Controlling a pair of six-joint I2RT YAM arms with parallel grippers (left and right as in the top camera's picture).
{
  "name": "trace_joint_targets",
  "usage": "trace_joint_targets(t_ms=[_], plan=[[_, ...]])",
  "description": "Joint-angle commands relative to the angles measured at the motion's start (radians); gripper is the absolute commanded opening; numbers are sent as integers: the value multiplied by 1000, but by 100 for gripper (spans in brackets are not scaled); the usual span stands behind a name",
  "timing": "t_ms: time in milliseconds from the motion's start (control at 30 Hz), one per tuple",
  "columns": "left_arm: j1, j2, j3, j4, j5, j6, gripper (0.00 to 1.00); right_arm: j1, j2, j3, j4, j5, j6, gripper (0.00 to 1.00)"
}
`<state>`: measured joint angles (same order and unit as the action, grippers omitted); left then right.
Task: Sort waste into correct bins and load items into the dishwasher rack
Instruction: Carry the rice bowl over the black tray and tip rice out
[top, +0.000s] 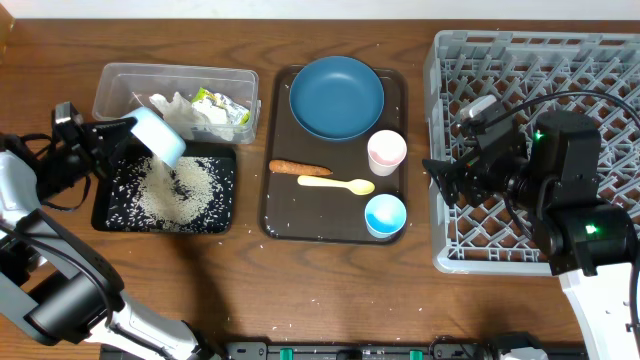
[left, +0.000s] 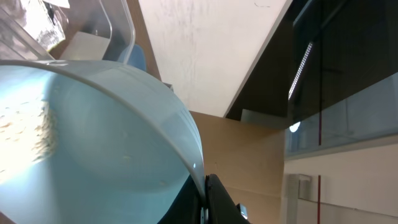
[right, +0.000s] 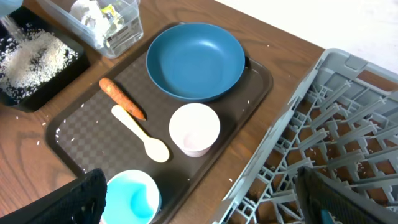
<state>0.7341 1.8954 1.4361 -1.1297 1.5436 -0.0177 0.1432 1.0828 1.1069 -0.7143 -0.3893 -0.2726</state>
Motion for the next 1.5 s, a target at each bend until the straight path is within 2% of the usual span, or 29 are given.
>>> trace_joint_targets(t_ms=[0,200,267,333,467,1000,1100,1200,1467], plan=[[3,7,-7,-10,26,41,6,-13,0,23,-6,-11,10,95],[6,7,-7,8,4,43,6,-13,0,23,-9,-11,10,95],[23,9,-7,72,-28,-19,6,-13,0,23,-8,-11,10,95],[37,9,-7,69,-44,-68,6,-13,0,23,-8,-11,10,95],[40,7,-7,8,-50,10,6,-13,0,23,-8,-11,10,95],[6,-7,-7,-76,-56,19,6,-13,0,23,-8,-11,11,95],[-13,-33,-7,-143,-42,156,6,-13,0,23,-11,-11,11,95],[-11,-35,-6,-111,-146,106,6,-13,0,23,-10,-11,10,95],[-12,-35,-5,-141,-40,111,6,-13,0,23,-5,-11,10,96]])
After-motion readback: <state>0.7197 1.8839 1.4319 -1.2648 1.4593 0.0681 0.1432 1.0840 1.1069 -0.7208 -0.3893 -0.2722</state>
